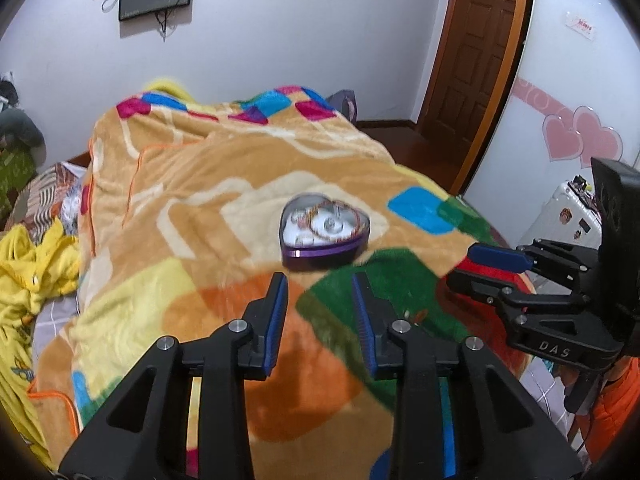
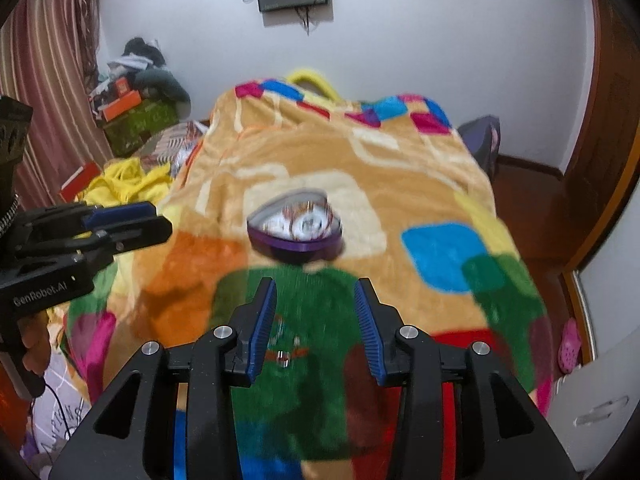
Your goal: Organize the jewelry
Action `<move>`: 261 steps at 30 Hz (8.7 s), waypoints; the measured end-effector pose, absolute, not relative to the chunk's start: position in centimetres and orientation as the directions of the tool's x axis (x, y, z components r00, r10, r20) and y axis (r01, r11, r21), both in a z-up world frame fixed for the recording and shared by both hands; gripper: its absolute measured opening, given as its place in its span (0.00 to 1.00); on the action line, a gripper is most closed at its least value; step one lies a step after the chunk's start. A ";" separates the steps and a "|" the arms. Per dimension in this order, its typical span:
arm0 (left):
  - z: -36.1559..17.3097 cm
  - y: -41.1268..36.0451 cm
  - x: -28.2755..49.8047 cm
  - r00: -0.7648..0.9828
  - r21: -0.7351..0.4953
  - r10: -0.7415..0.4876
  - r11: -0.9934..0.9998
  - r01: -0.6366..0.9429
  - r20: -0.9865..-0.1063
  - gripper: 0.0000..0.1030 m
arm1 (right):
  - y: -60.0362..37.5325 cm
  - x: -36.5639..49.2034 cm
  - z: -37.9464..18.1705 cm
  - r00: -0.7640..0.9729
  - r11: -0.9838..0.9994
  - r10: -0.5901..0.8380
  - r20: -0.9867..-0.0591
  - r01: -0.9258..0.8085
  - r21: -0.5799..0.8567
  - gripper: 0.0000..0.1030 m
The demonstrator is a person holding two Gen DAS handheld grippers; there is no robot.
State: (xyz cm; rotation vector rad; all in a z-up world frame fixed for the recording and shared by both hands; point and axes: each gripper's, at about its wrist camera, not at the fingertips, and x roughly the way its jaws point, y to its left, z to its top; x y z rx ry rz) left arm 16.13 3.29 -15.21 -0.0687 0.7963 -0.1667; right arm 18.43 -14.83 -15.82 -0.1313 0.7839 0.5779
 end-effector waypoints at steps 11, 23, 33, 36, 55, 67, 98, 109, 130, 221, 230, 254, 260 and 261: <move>-18.6 2.8 15.2 0.625 -0.142 -0.185 0.983 0.119 -0.759 0.31 | -14.5 17.0 -20.9 0.446 0.824 0.449 -0.775 -0.543 0.164 0.36; -20.2 0.8 16.0 0.573 -0.177 -0.243 0.969 0.171 -0.782 0.31 | -13.8 17.1 -22.1 0.429 0.803 0.471 -0.771 -0.571 0.172 0.09; -22.2 -1.5 17.5 0.515 -0.216 -0.290 0.956 0.199 -0.807 0.31 | -15.4 17.3 -21.5 0.457 0.817 0.466 -0.758 -0.551 0.170 0.09; -22.8 -1.9 18.0 0.499 -0.230 -0.300 0.953 0.198 -0.813 0.31 | -16.2 17.5 -21.3 0.463 0.825 0.465 -0.755 -0.535 0.180 0.09; -21.3 -2.1 17.2 0.554 -0.206 -0.280 0.959 0.194 -0.784 0.06 | -17.4 18.0 -19.6 0.506 0.838 0.477 -0.719 -0.509 0.198 0.09; -16.8 0.0 16.8 0.657 -0.188 -0.256 0.967 0.174 -0.709 0.06 | -16.6 18.0 -17.0 0.552 0.832 0.496 -0.670 -0.523 0.184 0.09; -11.7 3.9 21.9 0.788 -0.163 -0.206 0.977 0.135 -0.580 0.06 | -12.9 22.4 -13.6 0.600 0.798 0.563 -0.568 -0.574 0.185 0.09; -14.7 4.1 25.5 0.749 -0.163 -0.198 0.979 0.122 -0.633 0.06 | -11.8 25.1 -16.0 0.558 0.795 0.560 -0.612 -0.568 0.210 0.09; -18.2 3.6 28.1 0.680 -0.175 -0.211 0.977 0.122 -0.703 0.06 | -10.2 27.1 -18.6 0.466 0.781 0.529 -0.709 -0.595 0.191 0.09; 0.3 0.8 2.7 0.983 -0.055 0.039 0.997 -0.050 -0.180 0.98 | -18.5 5.3 0.0 0.889 0.905 0.426 -0.169 -0.421 0.066 0.78; 0.2 0.5 3.0 0.982 -0.061 0.028 0.997 -0.040 -0.187 1.00 | -18.8 5.4 0.3 0.891 0.908 0.420 -0.175 -0.414 0.071 0.78; 0.1 0.9 2.8 0.983 -0.082 0.008 0.996 -0.023 -0.185 1.00 | -19.1 5.5 0.3 0.894 0.910 0.416 -0.168 -0.408 0.079 0.78; -0.1 1.0 3.0 0.983 -0.085 0.016 0.996 -0.032 -0.185 1.00 | -19.0 5.7 0.3 0.893 0.909 0.416 -0.172 -0.408 0.081 0.78; -0.1 1.1 3.1 0.982 -0.086 0.016 0.996 -0.032 -0.187 1.00 | -19.0 5.7 0.3 0.893 0.909 0.417 -0.173 -0.409 0.081 0.78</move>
